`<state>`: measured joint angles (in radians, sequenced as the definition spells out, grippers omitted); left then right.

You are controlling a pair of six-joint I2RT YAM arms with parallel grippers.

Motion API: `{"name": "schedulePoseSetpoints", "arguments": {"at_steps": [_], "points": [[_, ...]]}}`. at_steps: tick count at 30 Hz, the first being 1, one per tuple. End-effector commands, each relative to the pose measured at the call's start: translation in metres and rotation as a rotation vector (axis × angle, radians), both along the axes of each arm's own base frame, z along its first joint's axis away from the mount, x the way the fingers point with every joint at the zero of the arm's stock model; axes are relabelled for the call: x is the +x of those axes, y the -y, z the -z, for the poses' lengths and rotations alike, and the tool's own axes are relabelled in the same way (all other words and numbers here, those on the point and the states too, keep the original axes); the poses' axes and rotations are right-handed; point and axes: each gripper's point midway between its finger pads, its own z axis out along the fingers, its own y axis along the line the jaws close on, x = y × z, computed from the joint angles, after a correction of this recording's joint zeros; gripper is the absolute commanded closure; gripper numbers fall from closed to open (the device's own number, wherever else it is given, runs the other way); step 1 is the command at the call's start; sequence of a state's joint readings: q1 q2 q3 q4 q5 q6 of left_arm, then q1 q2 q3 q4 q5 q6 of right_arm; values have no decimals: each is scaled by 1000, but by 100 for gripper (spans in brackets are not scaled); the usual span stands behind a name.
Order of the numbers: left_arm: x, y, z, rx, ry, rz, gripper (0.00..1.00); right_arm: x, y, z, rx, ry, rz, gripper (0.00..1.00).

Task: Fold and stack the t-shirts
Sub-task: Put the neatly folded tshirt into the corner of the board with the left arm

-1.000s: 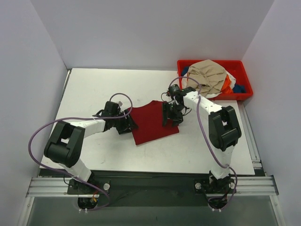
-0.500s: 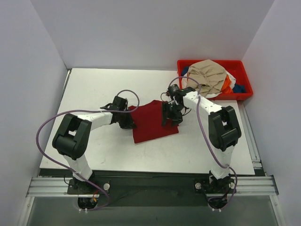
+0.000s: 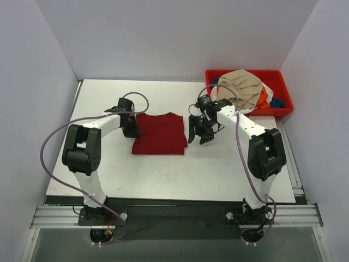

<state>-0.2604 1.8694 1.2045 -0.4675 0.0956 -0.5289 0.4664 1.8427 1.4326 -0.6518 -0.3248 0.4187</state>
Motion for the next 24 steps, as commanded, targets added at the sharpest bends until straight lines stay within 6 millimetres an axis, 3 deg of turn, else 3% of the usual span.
{"name": "schedulePoseSetpoints", "arguments": {"at_steps": [1, 4, 13, 17, 18, 21, 24], "points": [[18, -50, -2, 132, -9, -12, 100, -5, 7, -27, -12, 27, 13, 46], [26, -89, -5, 208, -21, -29, 100, -6, 11, -31, -21, 33, 21, 46], [54, -208, -42, 444, -6, -83, 100, -11, 13, -32, -28, 20, 32, 46], [64, -244, -58, 548, 7, -125, 100, -13, 13, -34, -26, 15, 34, 46], [71, -250, -69, 567, 23, -133, 100, -13, 13, -35, -26, 15, 34, 46], [74, -269, -73, 594, 4, -162, 100, -16, 15, -37, -27, 16, 33, 46], [81, -292, -90, 636, 19, -202, 100, -20, 17, -39, -34, 13, 32, 46]]}}
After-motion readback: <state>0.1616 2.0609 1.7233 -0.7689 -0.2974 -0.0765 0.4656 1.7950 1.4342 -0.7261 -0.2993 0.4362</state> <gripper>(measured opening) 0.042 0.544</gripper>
